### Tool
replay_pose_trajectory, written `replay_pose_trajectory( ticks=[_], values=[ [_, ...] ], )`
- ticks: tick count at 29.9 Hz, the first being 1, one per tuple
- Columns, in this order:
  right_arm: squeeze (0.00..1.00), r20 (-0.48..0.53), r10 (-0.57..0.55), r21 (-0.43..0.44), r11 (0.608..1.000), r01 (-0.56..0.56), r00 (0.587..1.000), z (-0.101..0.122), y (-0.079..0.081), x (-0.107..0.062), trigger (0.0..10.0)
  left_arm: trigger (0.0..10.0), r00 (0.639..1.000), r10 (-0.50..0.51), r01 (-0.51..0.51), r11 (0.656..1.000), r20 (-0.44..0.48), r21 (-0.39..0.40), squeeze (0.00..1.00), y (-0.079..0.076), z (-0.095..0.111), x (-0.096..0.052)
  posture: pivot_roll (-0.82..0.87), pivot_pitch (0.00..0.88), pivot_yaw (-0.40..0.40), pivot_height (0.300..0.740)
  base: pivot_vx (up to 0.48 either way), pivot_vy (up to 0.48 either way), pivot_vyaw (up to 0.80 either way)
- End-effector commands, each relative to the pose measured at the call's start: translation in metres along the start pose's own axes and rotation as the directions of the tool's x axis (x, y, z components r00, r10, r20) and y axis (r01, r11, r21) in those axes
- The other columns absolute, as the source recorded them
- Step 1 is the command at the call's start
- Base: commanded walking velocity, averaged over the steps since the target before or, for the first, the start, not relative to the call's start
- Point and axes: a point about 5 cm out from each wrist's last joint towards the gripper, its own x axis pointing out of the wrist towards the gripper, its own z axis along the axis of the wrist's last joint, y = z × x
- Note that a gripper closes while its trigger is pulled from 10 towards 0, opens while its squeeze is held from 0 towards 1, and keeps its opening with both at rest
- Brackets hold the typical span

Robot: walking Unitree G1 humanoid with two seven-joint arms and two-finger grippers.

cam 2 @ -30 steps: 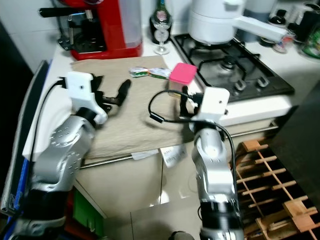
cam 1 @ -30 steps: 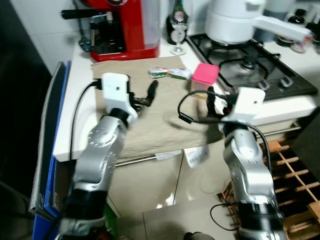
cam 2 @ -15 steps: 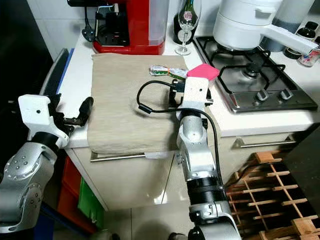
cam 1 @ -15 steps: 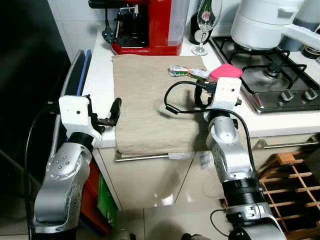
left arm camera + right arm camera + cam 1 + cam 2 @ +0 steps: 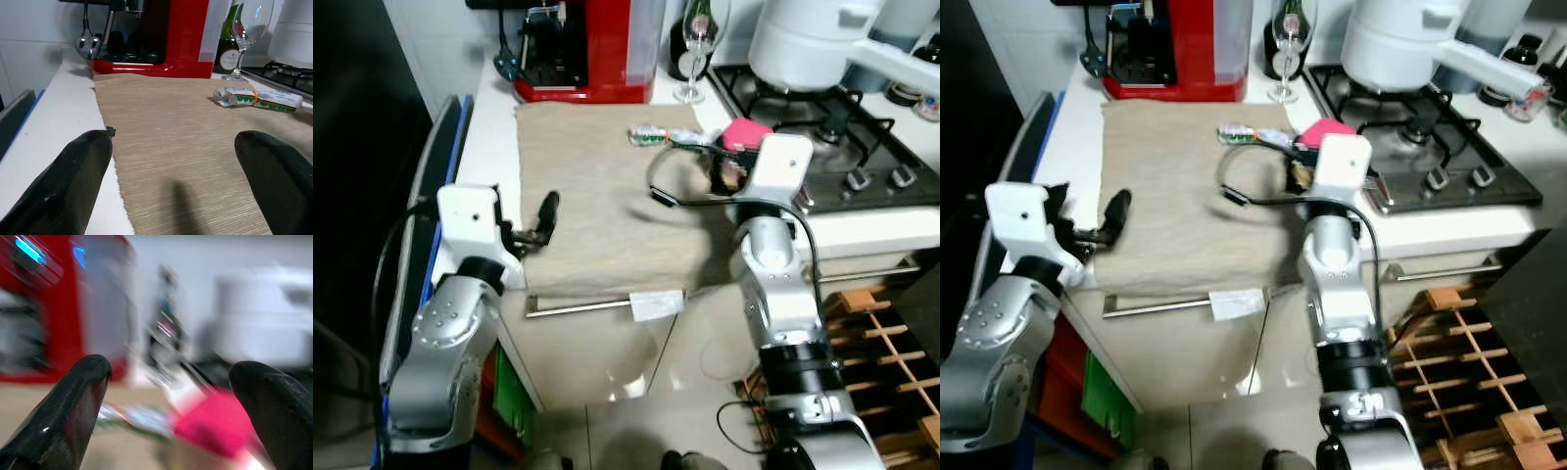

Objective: Restocking fridge

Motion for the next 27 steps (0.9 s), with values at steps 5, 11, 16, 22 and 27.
replay_pose_trajectory(
  ticks=[5,11,16,22,27],
  values=[
    [0.20,0.040,0.096,0.060,0.993,-0.099,0.995,0.006,0.013,0.006,10.0,10.0,1.000,0.004,-0.004,1.000,-0.005,-0.006,0.00,-0.003,-0.001,0.004,0.10,0.057,-0.033,0.740,0.000,0.000,0.00],
    [0.20,-0.013,0.158,0.090,0.984,-0.156,0.987,-0.006,0.020,0.009,10.0,10.0,1.000,0.006,-0.006,1.000,-0.009,-0.003,0.00,-0.001,-0.002,0.006,0.10,0.062,-0.027,0.740,0.000,0.000,0.00],
    [0.20,-0.135,0.166,0.131,0.980,-0.149,0.977,-0.033,0.016,0.021,10.0,10.0,1.000,-0.006,0.006,1.000,-0.002,-0.002,0.00,-0.005,0.001,0.010,0.10,0.068,-0.026,0.740,0.000,0.000,0.00],
    [0.20,-0.200,0.186,0.173,0.973,-0.152,0.962,-0.042,0.014,0.031,10.0,10.0,1.000,-0.016,0.016,1.000,-0.012,-0.002,0.00,-0.006,-0.002,0.009,0.10,0.071,-0.028,0.740,0.000,0.000,0.00],
    [0.20,-0.225,0.174,0.163,0.977,-0.139,0.959,-0.046,0.008,0.036,10.0,10.0,1.000,-0.014,0.014,1.000,-0.015,-0.002,0.00,-0.006,-0.002,0.007,0.10,0.073,-0.032,0.740,0.000,0.000,0.00]
  ],
)
